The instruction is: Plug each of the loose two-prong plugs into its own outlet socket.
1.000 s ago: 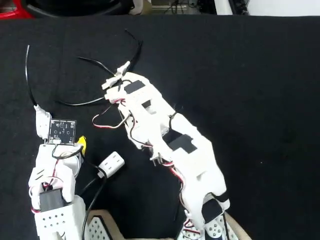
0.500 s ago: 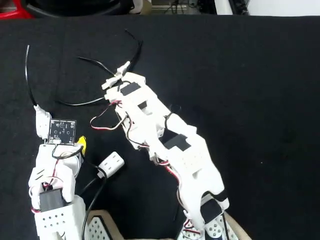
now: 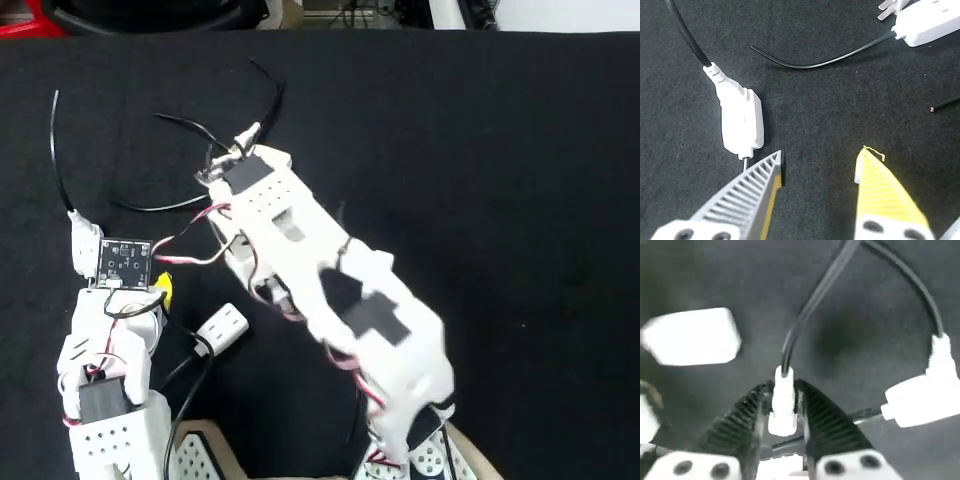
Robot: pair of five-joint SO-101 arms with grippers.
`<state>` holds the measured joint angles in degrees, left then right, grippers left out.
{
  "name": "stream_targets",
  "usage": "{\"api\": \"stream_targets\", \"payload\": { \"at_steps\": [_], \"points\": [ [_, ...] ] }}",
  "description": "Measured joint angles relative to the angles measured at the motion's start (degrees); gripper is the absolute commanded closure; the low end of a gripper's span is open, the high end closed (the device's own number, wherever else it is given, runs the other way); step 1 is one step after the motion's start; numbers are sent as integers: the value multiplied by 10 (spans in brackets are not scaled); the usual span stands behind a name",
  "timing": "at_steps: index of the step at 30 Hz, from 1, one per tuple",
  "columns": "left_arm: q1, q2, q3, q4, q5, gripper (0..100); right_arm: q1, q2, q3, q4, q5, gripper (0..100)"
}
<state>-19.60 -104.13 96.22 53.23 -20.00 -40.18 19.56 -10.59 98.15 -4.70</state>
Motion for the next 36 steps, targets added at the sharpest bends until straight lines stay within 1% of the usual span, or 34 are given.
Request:
{"api": "stream_targets", "payload": {
  "at_steps": [2,4,8,11,15,18,20,23,26,29,32,34,36],
  "points": [
    [0,0,0,0,0,762,-6,-68,33,-29,-6,987],
    [0,0,0,0,0,762,-7,-130,77,-83,-10,987],
    [0,0,0,0,0,762,-7,-247,215,-222,-11,987],
    [16,0,0,4,0,762,-7,-342,337,-338,-11,987],
    [75,0,-25,35,0,762,-21,-494,508,-502,-11,987],
    [126,0,-46,40,0,762,-33,-615,641,-622,-12,987],
    [159,0,-56,40,0,762,-45,-685,724,-698,-27,987],
    [200,0,-71,40,0,762,-45,-776,825,-788,-77,987],
    [236,0,-86,40,0,762,-47,-836,879,-818,-142,987],
    [262,0,-93,40,0,762,-45,-868,885,-817,-190,987],
    [265,0,-94,28,10,761,-63,-880,885,-777,-213,987],
    [263,1,-92,9,31,761,-75,-888,877,-742,-215,987],
    [246,2,-86,-20,54,761,-80,-891,852,-702,-215,987]
  ]
}}
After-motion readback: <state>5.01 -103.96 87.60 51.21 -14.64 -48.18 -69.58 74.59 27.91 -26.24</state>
